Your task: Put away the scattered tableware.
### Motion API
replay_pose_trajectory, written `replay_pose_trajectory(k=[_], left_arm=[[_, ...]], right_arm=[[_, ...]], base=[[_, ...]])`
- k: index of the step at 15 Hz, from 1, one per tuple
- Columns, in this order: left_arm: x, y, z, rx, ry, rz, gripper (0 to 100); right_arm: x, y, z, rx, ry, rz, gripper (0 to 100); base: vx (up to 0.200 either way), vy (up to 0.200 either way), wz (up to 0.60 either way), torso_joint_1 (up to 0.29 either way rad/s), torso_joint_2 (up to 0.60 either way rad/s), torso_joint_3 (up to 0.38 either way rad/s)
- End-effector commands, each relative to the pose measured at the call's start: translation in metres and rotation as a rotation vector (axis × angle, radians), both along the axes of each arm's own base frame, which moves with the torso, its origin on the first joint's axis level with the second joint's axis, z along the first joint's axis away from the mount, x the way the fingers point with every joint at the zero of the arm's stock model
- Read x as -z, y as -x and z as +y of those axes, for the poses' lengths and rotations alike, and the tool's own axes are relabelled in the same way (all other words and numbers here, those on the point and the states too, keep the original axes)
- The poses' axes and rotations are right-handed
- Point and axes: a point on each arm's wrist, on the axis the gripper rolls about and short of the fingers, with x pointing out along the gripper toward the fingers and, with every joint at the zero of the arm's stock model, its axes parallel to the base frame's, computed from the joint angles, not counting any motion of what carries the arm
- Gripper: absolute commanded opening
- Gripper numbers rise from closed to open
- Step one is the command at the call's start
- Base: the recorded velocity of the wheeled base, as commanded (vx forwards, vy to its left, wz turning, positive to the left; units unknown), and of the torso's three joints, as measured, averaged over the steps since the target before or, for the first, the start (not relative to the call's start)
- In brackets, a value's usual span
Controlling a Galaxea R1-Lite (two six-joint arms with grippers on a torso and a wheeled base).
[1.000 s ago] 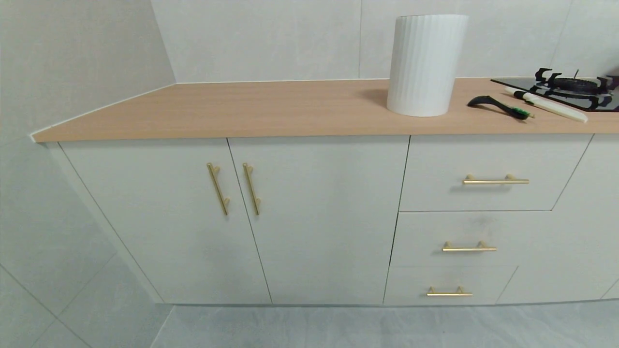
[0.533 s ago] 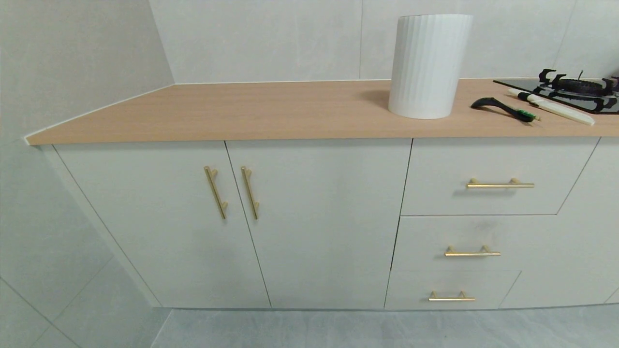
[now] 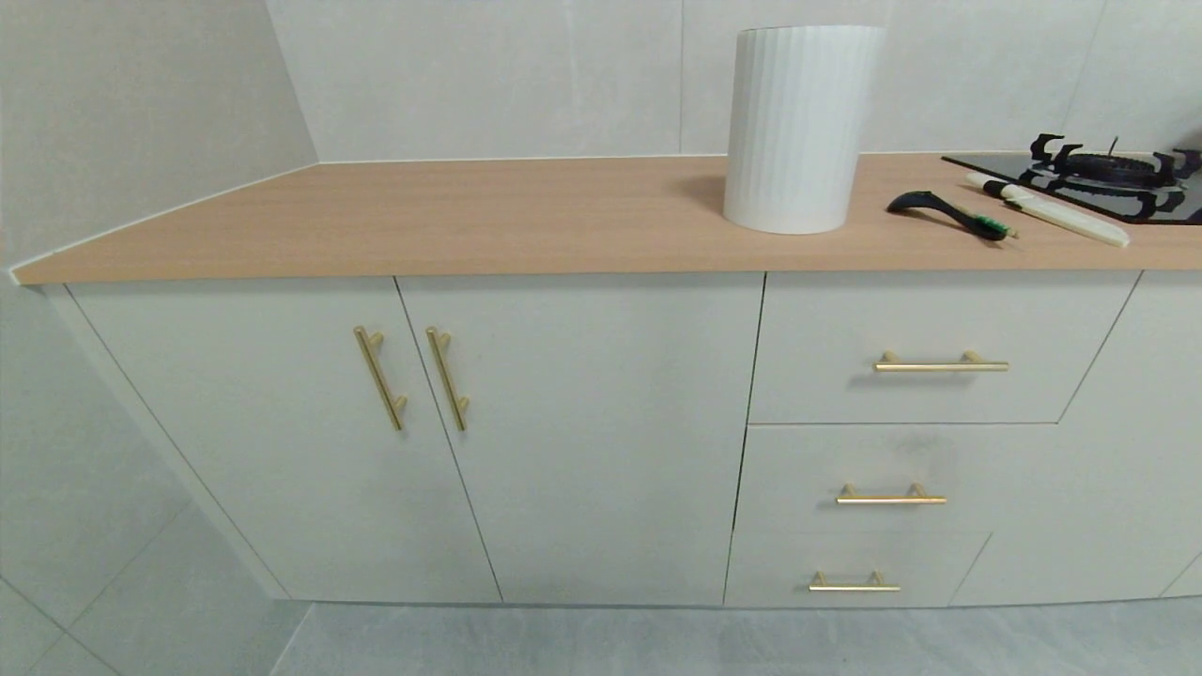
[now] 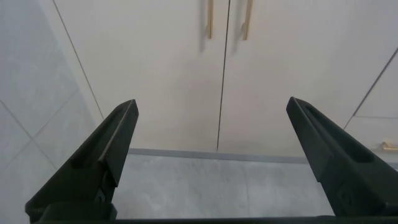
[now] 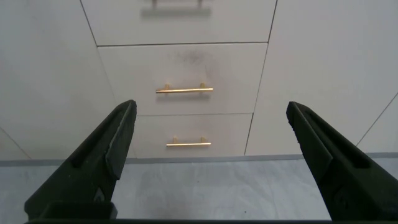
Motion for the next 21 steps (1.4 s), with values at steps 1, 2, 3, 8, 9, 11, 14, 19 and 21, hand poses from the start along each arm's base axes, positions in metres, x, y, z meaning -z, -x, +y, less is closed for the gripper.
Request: replay_pose_trajectory(k=[1, 2, 3, 8, 9, 11, 14, 19, 21], left_arm=[[0.0, 0.0, 0.0, -0.001, 0.001, 0.0, 100], [0.0, 0.0, 0.0, -0.001, 0.001, 0.0, 100], [0.0, 0.0, 0.0, -0.003, 0.001, 0.0, 100], [0.0, 0.0, 0.0, -0.003, 0.001, 0.0, 100], [0.0, 0.0, 0.0, -0.003, 0.001, 0.0, 100], [0.0, 0.0, 0.0, -0.003, 0.001, 0.0, 100], [0.0, 0.0, 0.0, -0.003, 0.001, 0.0, 100], [0.0, 0.0, 0.0, -0.003, 0.001, 0.0, 100], [0.0, 0.0, 0.0, -0.003, 0.001, -0.003, 100]], right_arm=[[0.0, 0.0, 0.0, -0.001, -0.001, 0.002, 100], [0.0, 0.0, 0.0, -0.001, -0.001, 0.002, 100], [0.0, 0.0, 0.0, -0.001, -0.001, 0.002, 100], [0.0, 0.0, 0.0, -0.002, 0.004, 0.0, 100], [-0.001, -0.002, 0.0, -0.002, 0.004, 0.022, 100], [-0.003, -0.005, 0.0, -0.002, 0.005, 0.059, 100], [-0.074, -0.032, 0.001, -0.029, -0.017, 0.172, 100], [-0.112, -0.168, 0.004, -0.059, -0.005, 0.505, 100], [-0.097, -0.215, 0.005, -0.055, -0.005, 0.629, 100]], base=[[0.0, 0.0, 0.0, 0.0, 0.0, 0.0], [0.0, 0.0, 0.0, 0.0, 0.0, 0.0], [0.0, 0.0, 0.0, 0.0, 0.0, 0.0], [0.0, 0.0, 0.0, 0.0, 0.0, 0.0], [0.0, 0.0, 0.0, 0.0, 0.0, 0.0], [0.0, 0.0, 0.0, 0.0, 0.0, 0.0], [0.0, 0.0, 0.0, 0.0, 0.0, 0.0], [0.0, 0.0, 0.0, 0.0, 0.0, 0.0], [0.0, 0.0, 0.0, 0.0, 0.0, 0.0]])
